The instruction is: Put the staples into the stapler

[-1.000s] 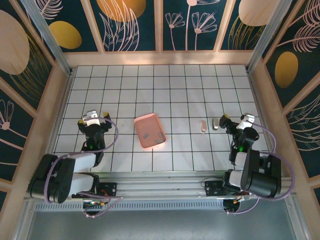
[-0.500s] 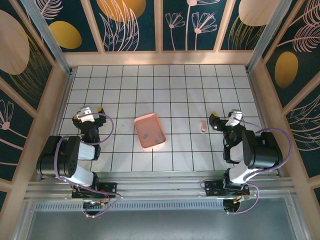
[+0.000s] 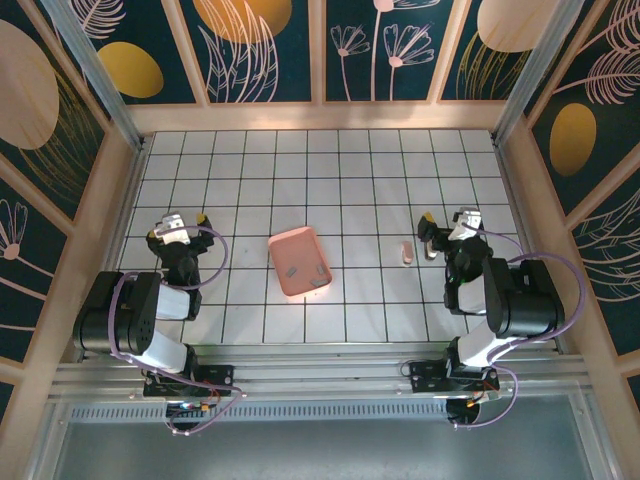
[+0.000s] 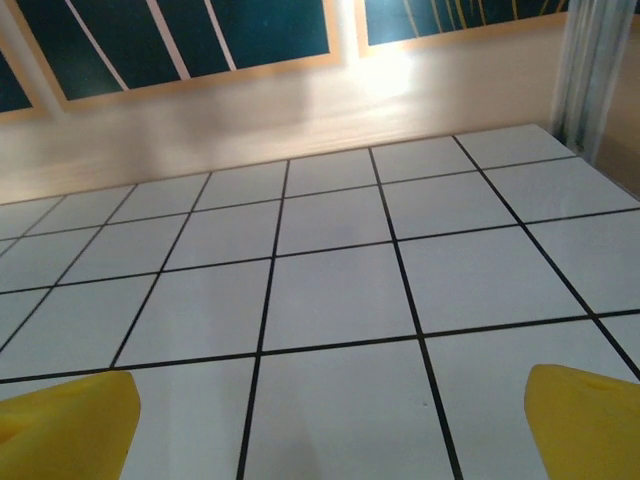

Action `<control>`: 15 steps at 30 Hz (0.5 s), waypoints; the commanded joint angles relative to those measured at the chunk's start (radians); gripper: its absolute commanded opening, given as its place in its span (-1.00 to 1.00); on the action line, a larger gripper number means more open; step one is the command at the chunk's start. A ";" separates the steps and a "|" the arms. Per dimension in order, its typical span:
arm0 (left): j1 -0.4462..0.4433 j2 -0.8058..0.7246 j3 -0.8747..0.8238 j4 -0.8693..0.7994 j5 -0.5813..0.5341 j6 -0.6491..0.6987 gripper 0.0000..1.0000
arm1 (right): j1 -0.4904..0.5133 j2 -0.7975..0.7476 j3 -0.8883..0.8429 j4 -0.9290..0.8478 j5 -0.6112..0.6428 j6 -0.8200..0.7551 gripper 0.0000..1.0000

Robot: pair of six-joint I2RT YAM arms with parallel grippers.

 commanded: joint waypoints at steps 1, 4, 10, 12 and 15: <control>0.005 -0.006 0.013 0.031 0.005 -0.013 0.98 | 0.006 0.001 0.012 0.003 0.045 -0.015 0.98; 0.005 -0.006 0.013 0.031 0.005 -0.013 0.98 | -0.007 -0.001 0.014 0.001 0.023 -0.007 0.98; 0.005 0.000 0.021 0.022 0.007 -0.016 0.98 | -0.023 0.000 0.010 0.008 -0.012 0.001 0.98; 0.005 -0.003 0.022 0.017 0.006 -0.015 0.98 | -0.025 0.000 0.008 0.011 -0.017 0.003 0.98; 0.006 -0.006 0.014 0.028 0.006 -0.013 0.98 | -0.028 0.000 0.007 0.014 -0.023 0.004 0.98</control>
